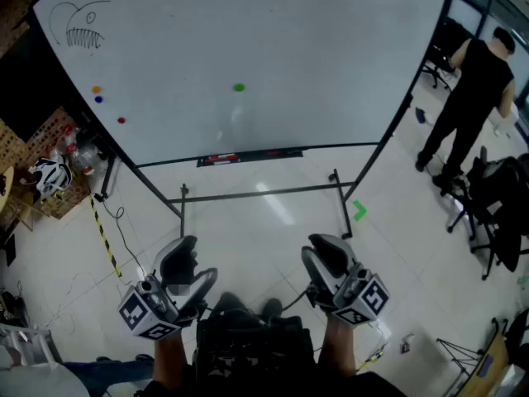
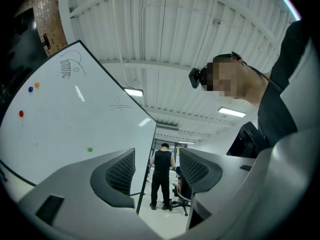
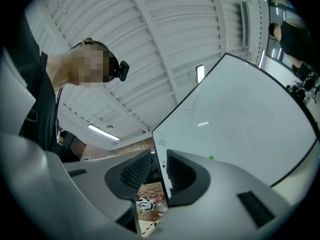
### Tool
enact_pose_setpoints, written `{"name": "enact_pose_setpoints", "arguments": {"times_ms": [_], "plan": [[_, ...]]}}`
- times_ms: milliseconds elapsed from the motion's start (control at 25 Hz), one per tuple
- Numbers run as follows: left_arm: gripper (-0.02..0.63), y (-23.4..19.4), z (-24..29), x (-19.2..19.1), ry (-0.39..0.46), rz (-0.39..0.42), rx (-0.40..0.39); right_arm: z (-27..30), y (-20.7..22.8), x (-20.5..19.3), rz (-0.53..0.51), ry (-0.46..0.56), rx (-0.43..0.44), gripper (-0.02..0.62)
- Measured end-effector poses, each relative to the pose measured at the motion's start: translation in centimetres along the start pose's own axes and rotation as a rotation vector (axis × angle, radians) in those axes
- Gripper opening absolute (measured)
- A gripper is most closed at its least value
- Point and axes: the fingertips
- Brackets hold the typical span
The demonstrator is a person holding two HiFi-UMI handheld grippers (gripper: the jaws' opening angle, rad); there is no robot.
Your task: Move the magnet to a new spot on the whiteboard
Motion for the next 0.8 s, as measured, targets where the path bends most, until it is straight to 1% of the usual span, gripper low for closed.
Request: {"name": "enact_pose_setpoints", "arguments": {"times_ms": [200,400,600,680,800], "plan": [[0.267,-0.6,0.2,-0.1,0.018,0.000,0.002,-0.4,0.6,-0.8,0.019,-0.033,0.006,0.127],[0.279,-2.7,0.6,-0.3,0.026,-0.031,-0.003,1.1,1.4,-1.3,0.001,-0.057,-0.021,0.127],[0.280,-7.2,1.5,0.6,0.082,-0.054,-0.030,3.7,3.5,-3.2,-0.043,-0.119,-0.067,0.127],[0.279,-9.8,1.4,0.7,0.083,-0.049,-0.030,5.8,4.5,-4.1,-0.052,-0.144,-0.081,0.127],[0.280,-13.1,1.9,2.5,0.101,-0.045,-0.049,9.4,5.8,-5.3,-0.093,-0.183,-0.092,0.127]]}}
Point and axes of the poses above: the fingertips, and each gripper's own axes: z forward along the fingers, y to its right, x out of its top
